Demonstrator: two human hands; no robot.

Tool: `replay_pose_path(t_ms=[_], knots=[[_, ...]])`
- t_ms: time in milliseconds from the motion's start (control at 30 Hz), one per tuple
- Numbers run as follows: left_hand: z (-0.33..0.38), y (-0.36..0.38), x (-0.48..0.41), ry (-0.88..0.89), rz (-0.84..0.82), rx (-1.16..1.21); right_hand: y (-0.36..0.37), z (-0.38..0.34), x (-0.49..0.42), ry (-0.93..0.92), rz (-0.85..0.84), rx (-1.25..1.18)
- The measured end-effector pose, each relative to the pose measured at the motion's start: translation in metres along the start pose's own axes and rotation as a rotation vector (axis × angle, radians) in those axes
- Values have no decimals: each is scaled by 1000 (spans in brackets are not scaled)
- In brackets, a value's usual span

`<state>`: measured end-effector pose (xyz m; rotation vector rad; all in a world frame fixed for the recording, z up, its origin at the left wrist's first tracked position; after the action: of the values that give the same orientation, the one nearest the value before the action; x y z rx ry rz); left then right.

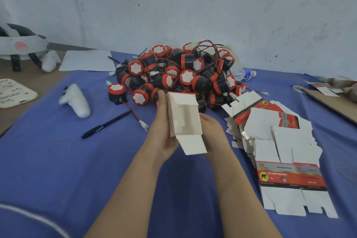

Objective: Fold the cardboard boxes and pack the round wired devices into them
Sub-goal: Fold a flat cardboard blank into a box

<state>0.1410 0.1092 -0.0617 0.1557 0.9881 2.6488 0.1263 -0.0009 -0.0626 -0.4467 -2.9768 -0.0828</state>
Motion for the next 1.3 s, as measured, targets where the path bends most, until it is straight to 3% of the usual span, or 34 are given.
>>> replay_pose_path(t_ms=[100,267,367,500,600,700,767,900,1033,1100,1200,1300], knots=[[1,1,-1,17,-41,107,11,5,4,27,-18,61],[2,-4,-4,26,-6,26,-9,-27,0,-351,233,441],[1,-6,-2,16,23,-11,0,-32,1,-432,162,574],[10,-10,0,81,39,18,12,-29,1,-397,0,386],[22,-22,-1,181,176,-40,25,-8,-1,-174,-166,241],[32,-28,3,282,250,-127,49,6,3,14,-444,-75],[34,-24,3,305,244,-150,51,2,5,68,-459,-269],[48,-27,12,468,309,-150,29,11,-6,145,-253,-546],[57,-12,24,629,353,-561,37,13,1,178,-305,-500],[56,-12,24,666,380,-721,18,14,-8,109,-104,-490],[48,-7,20,637,376,-1010,-23,0,-10,-114,260,-141],[43,-16,19,548,435,-1006,-26,-17,-3,-290,327,46]])
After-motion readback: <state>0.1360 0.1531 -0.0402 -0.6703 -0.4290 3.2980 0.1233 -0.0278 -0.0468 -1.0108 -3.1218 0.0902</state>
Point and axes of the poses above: each hand's wrist, its own x-axis away from the middle knuckle, its own y-axis out of the palm, z = x × y, the point moved 10 cm from there along -x, towards the middle knuckle, and after that the axes turned 1 degree about y, right-handed, at the moved point
